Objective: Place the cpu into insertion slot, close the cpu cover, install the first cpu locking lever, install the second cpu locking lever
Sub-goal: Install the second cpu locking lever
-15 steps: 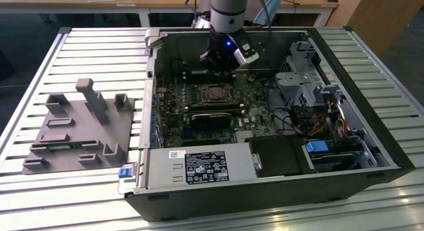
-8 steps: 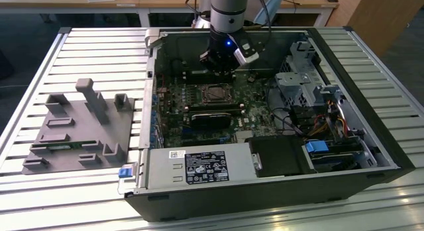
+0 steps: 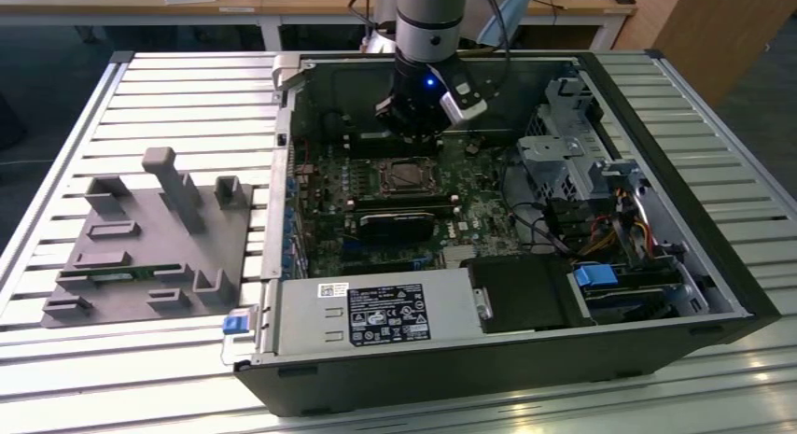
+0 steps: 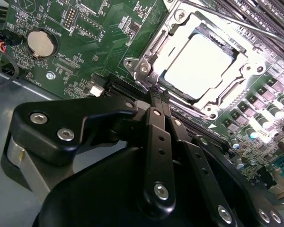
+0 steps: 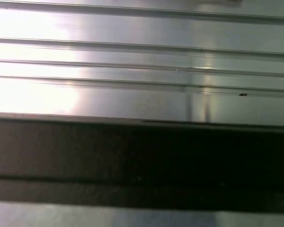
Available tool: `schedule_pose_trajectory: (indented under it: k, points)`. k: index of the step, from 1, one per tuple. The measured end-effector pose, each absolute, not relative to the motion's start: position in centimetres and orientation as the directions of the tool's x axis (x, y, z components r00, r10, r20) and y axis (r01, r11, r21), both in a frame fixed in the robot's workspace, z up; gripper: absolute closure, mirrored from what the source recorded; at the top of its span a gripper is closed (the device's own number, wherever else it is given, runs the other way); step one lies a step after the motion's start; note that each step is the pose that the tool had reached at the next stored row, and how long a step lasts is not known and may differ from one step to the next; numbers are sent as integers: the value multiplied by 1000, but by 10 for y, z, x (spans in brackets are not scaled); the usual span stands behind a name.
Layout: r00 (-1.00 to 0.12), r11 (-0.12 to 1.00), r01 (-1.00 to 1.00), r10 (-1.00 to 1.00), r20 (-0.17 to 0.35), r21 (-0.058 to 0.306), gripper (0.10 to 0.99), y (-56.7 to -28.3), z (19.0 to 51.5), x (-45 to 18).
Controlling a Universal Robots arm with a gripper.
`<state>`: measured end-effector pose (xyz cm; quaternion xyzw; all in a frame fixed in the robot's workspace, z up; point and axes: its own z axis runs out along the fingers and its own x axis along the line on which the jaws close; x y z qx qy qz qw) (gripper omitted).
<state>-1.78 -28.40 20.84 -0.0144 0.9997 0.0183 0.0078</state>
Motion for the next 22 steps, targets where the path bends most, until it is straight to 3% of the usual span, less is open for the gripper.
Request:
schedule_pose_trajectory:
  k: [22]
  points:
    - [-999, 999, -29, -29, -16, 37, 980, -298, 226, -18]
